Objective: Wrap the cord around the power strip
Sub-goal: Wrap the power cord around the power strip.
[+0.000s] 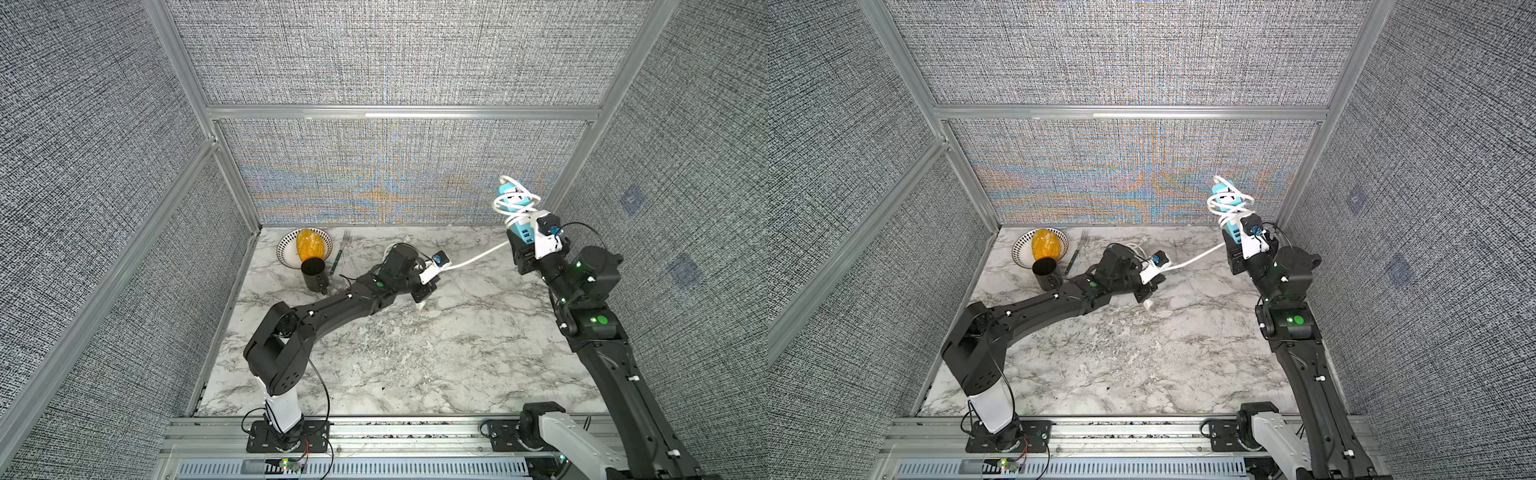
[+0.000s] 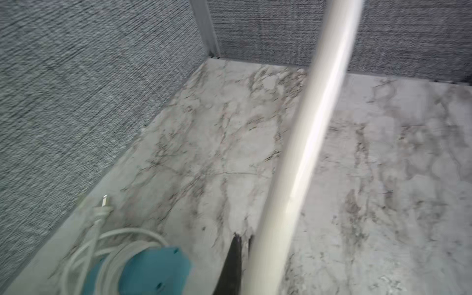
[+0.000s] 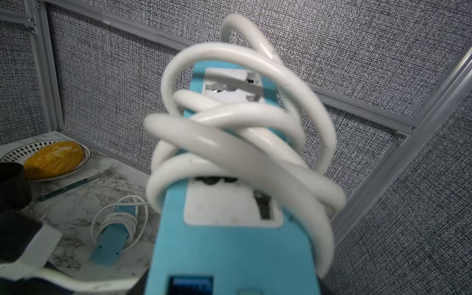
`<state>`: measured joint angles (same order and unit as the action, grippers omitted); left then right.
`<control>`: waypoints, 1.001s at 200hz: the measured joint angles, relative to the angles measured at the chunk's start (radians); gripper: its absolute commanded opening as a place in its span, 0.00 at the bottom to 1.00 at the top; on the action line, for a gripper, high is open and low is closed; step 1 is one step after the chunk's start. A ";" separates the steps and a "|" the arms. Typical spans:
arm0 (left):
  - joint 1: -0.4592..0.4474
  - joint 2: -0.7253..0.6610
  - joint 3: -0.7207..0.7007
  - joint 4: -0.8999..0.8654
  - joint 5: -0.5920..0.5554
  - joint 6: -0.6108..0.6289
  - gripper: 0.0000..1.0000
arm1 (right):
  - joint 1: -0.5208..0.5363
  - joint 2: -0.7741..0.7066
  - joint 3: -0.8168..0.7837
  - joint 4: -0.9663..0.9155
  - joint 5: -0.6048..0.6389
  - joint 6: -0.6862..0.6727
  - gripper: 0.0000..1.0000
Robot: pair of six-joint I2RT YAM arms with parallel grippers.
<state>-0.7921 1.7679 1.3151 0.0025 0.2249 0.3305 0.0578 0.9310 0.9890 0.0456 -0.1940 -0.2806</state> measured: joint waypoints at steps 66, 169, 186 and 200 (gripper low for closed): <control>0.003 -0.171 0.076 -0.208 -0.082 0.225 0.00 | -0.025 0.084 -0.046 -0.119 0.019 -0.021 0.00; 0.003 -0.087 0.468 -0.488 -0.216 0.594 0.00 | 0.069 0.196 -0.074 -0.253 -0.186 -0.203 0.00; -0.001 -0.066 0.528 -0.509 -0.191 0.623 0.00 | 0.087 0.204 -0.087 -0.267 -0.243 -0.229 0.00; -0.005 -0.049 0.576 -0.539 -0.178 0.645 0.00 | 0.093 0.200 -0.105 -0.256 -0.287 -0.240 0.00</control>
<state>-0.7967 1.7191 1.8912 -0.5369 0.0467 0.9756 0.1513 1.1309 0.8841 -0.2100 -0.4812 -0.5209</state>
